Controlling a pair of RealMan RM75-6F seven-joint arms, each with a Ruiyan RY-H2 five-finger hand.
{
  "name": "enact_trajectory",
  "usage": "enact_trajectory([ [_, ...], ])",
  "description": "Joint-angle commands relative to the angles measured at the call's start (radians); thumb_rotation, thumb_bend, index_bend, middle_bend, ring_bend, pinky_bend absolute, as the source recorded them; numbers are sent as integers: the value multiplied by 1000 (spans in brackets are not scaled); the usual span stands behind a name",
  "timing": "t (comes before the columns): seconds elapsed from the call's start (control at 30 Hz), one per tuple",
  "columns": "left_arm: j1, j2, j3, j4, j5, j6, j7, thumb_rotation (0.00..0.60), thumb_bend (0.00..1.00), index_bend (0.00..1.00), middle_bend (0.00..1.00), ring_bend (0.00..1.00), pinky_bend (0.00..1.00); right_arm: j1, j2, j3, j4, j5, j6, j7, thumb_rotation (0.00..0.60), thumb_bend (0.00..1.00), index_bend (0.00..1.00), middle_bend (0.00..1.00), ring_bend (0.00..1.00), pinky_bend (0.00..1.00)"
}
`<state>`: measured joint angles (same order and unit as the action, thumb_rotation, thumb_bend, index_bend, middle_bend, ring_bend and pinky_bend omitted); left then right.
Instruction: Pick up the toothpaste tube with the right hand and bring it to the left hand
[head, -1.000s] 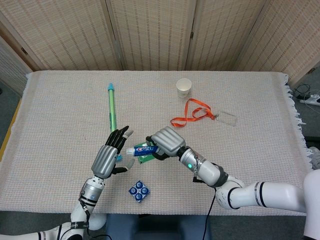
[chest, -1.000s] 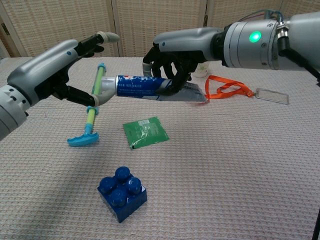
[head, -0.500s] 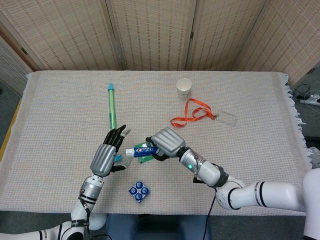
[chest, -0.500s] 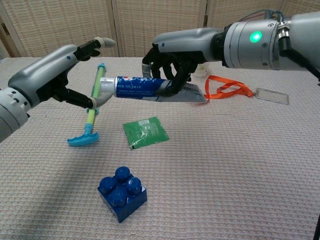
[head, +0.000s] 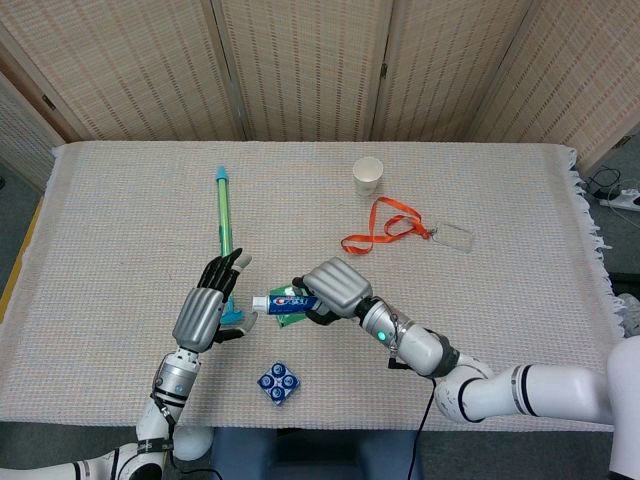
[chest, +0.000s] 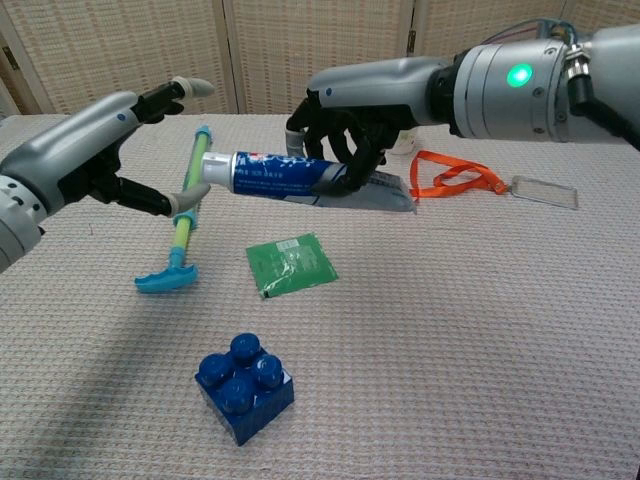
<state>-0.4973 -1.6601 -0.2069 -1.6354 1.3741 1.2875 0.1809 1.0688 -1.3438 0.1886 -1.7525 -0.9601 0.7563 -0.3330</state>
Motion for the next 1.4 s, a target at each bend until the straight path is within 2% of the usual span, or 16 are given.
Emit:
enact_trajectory([
  [0.03, -1, -1, 0, 2, -3, -1, -1, 600, 454, 0, 0, 0, 0, 3, 0, -3, -3, 2, 1, -3, 600, 801, 772, 694, 697, 661],
  [0.47, -2, -3, -3, 12, -14, 7, -8, 600, 533, 0, 0, 0, 0, 27, -4, -18, -6, 33, -8, -21, 600, 832, 787, 709, 717, 670],
  [1.13, 0, 7, -4, 10, -27, 13, -17, 600, 551, 0, 0, 0, 0, 54, -4, -35, -8, 68, -9, -37, 600, 853, 794, 718, 733, 677],
  [1.4, 0, 17, -6, -17, -24, 21, -8, 600, 551, 0, 0, 0, 0, 81, -26, -47, -1, 96, 0, -83, 600, 853, 794, 718, 737, 677],
])
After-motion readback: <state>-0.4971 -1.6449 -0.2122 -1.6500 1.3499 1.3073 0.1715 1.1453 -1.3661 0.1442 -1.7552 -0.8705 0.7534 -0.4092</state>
